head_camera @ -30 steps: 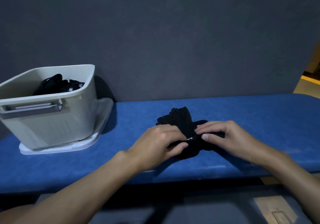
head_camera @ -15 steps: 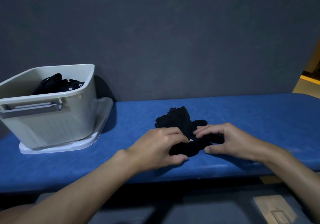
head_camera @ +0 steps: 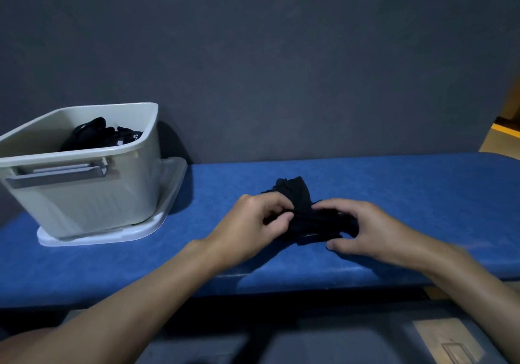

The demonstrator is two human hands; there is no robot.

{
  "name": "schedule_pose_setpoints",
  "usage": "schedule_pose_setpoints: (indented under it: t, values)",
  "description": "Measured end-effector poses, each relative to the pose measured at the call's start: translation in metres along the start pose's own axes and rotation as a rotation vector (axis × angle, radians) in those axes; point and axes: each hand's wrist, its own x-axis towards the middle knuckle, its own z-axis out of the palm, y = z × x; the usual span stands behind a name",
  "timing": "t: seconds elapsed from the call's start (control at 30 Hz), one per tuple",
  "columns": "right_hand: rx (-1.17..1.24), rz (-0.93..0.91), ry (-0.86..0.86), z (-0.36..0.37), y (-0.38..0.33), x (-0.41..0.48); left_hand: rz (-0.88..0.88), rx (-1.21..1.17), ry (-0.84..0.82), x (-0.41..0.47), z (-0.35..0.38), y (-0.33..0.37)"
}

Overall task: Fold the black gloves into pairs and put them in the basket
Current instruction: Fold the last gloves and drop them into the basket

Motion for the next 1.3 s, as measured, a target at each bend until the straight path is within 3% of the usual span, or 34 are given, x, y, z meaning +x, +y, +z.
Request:
schedule_pose_setpoints:
  t: [0.27,0.5,0.83,0.93,1.07,1.3]
  values:
    - [0.074,-0.058,0.146,0.010,-0.007,0.013,-0.140,-0.167,-0.041,-0.001,-0.010,0.000]
    - [0.110,-0.043,0.179,0.020,-0.003,0.031,-0.177,-0.087,0.076,0.007,-0.006,-0.015]
    - [-0.088,0.028,0.227,0.031,0.006,0.054,-0.326,0.002,0.137,0.024,-0.001,-0.025]
    - [-0.121,0.054,0.172,0.032,0.012,0.058,-0.345,0.131,0.125,0.026,-0.002,-0.024]
    - [0.010,0.097,0.163,0.030,0.010,0.060,-0.340,0.275,0.090,0.026,-0.001,-0.025]
    - [0.082,0.016,0.157,0.028,0.000,0.062,-0.343,0.180,-0.028,0.024,-0.001,-0.019]
